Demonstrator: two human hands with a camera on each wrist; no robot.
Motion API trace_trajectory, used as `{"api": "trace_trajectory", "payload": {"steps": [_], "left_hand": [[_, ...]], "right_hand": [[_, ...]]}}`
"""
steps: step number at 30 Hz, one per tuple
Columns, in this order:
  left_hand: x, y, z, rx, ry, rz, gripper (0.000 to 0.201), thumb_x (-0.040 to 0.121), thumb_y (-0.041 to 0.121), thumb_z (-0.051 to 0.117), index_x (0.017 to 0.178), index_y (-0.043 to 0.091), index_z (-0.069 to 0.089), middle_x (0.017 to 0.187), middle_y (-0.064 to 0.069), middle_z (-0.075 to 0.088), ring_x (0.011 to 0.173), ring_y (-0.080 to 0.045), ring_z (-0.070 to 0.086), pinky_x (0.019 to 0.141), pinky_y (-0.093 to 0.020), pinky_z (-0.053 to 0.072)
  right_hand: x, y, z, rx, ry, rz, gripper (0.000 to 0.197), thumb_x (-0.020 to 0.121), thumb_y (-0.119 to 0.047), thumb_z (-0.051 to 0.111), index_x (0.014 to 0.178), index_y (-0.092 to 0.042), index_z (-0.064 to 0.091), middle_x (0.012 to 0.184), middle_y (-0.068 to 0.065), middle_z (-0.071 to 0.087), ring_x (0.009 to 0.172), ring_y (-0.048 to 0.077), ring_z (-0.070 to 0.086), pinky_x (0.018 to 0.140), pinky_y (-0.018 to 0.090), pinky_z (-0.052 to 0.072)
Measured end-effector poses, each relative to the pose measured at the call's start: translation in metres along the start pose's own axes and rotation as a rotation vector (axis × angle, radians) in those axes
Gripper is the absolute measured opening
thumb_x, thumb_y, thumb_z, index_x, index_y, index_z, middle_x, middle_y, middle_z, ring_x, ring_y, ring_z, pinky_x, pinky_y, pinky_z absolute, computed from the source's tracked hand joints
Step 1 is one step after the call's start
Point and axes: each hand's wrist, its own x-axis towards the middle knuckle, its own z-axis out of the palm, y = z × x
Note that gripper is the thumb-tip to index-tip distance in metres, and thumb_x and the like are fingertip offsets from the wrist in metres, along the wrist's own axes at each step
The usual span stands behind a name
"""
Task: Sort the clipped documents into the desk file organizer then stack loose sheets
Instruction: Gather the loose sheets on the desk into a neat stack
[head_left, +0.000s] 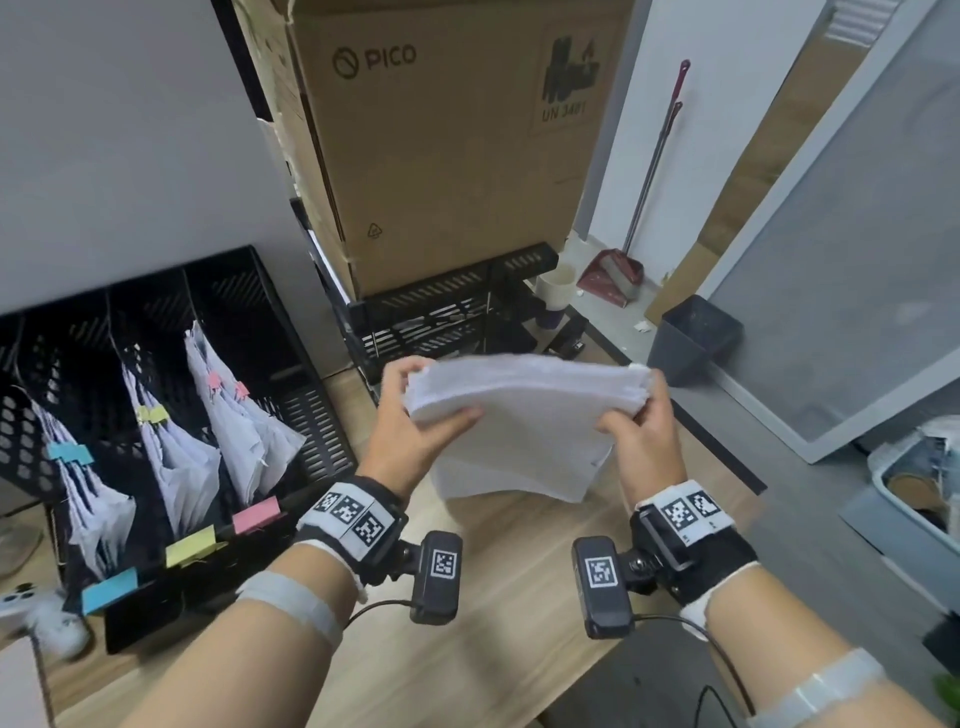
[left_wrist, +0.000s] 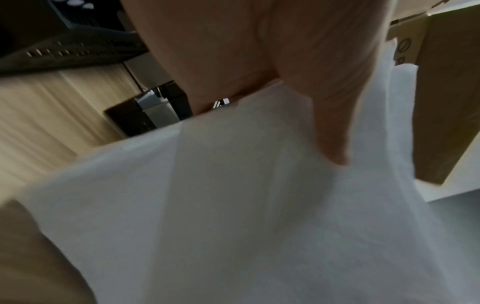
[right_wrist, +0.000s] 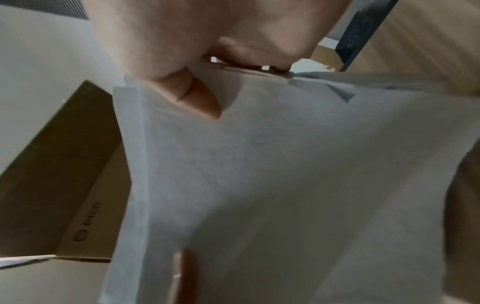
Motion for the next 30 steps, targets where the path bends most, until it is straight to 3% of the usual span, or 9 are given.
{"api": "trace_trajectory", "payload": {"steps": [4, 9, 11, 14, 17, 19, 24, 28, 30], "left_hand": [[-0.006, -0.028, -0.003, 0.063, -0.035, -0.121, 0.117, 0.043, 0.052, 0.096, 0.14, 0.031, 0.033, 0.128, -0.003, 0.056, 0.121, -0.014, 0.059, 0.103, -0.027, 0.048], [-0.01, -0.018, 0.012, 0.068, -0.137, -0.107, 0.057, 0.073, 0.016, 0.09, 0.124, 0.019, 0.066, 0.123, -0.002, 0.074, 0.116, -0.019, 0.069, 0.101, -0.041, 0.055], [-0.009, -0.009, 0.016, 0.016, -0.136, -0.083, 0.049, 0.078, 0.01, 0.086, 0.123, 0.02, 0.07, 0.121, -0.002, 0.075, 0.114, -0.02, 0.07, 0.101, -0.044, 0.055], [-0.001, -0.001, 0.015, -0.039, -0.101, -0.027, 0.055, 0.077, 0.015, 0.087, 0.128, 0.018, 0.065, 0.124, -0.004, 0.073, 0.117, -0.023, 0.069, 0.101, -0.047, 0.055], [0.001, -0.005, 0.008, -0.046, -0.014, -0.022, 0.085, 0.061, 0.031, 0.094, 0.132, 0.024, 0.048, 0.127, -0.002, 0.061, 0.117, -0.014, 0.064, 0.099, -0.04, 0.055], [-0.002, -0.015, 0.005, -0.012, -0.011, -0.05, 0.096, 0.053, 0.038, 0.094, 0.133, 0.026, 0.041, 0.121, 0.003, 0.055, 0.11, -0.003, 0.061, 0.098, -0.035, 0.055], [-0.005, -0.029, 0.012, 0.002, -0.097, -0.067, 0.097, 0.054, 0.031, 0.095, 0.132, 0.017, 0.04, 0.126, -0.008, 0.058, 0.116, -0.014, 0.062, 0.102, -0.038, 0.054], [-0.003, -0.035, 0.013, -0.006, -0.059, -0.063, 0.096, 0.058, 0.025, 0.096, 0.133, 0.018, 0.037, 0.131, -0.003, 0.055, 0.121, -0.013, 0.059, 0.101, -0.033, 0.054], [-0.001, -0.039, 0.012, 0.02, -0.066, -0.1, 0.092, 0.062, 0.03, 0.095, 0.134, 0.017, 0.04, 0.132, -0.002, 0.057, 0.122, -0.015, 0.06, 0.104, -0.04, 0.053]], "right_hand": [[-0.004, 0.039, 0.006, -0.001, -0.011, 0.194, 0.055, 0.075, 0.008, 0.053, 0.119, -0.024, 0.052, 0.108, 0.003, 0.064, 0.102, 0.024, 0.059, 0.077, 0.032, 0.047], [-0.003, 0.04, 0.012, 0.039, 0.052, 0.251, 0.032, 0.079, 0.006, 0.056, 0.086, -0.025, 0.061, 0.093, 0.002, 0.066, 0.09, 0.022, 0.059, 0.081, 0.037, 0.044], [-0.001, 0.028, 0.012, 0.097, 0.051, 0.23, 0.032, 0.081, 0.006, 0.054, 0.083, -0.025, 0.06, 0.089, 0.003, 0.065, 0.082, 0.019, 0.059, 0.078, 0.037, 0.045], [0.003, 0.016, 0.005, 0.147, 0.042, 0.175, 0.028, 0.082, 0.006, 0.053, 0.096, -0.017, 0.061, 0.087, 0.004, 0.065, 0.082, 0.021, 0.06, 0.068, 0.032, 0.047], [0.004, 0.023, -0.002, 0.109, 0.021, 0.125, 0.05, 0.074, 0.01, 0.048, 0.111, -0.023, 0.057, 0.093, 0.002, 0.064, 0.085, 0.018, 0.059, 0.071, 0.032, 0.05], [0.001, 0.037, -0.002, 0.081, 0.017, 0.189, 0.054, 0.068, 0.007, 0.048, 0.105, -0.032, 0.057, 0.094, 0.001, 0.063, 0.09, 0.021, 0.058, 0.076, 0.038, 0.05], [-0.003, 0.049, 0.004, 0.036, 0.053, 0.32, 0.039, 0.071, 0.004, 0.054, 0.104, -0.017, 0.058, 0.093, 0.002, 0.064, 0.093, 0.024, 0.057, 0.074, 0.033, 0.045], [-0.002, 0.044, 0.001, 0.017, 0.035, 0.288, 0.035, 0.072, 0.006, 0.054, 0.094, -0.019, 0.062, 0.093, 0.004, 0.067, 0.094, 0.025, 0.061, 0.083, 0.039, 0.049], [-0.003, 0.04, 0.0, 0.005, -0.026, 0.283, 0.034, 0.076, 0.01, 0.054, 0.086, -0.021, 0.061, 0.09, 0.0, 0.067, 0.087, 0.017, 0.06, 0.078, 0.031, 0.047]]}}
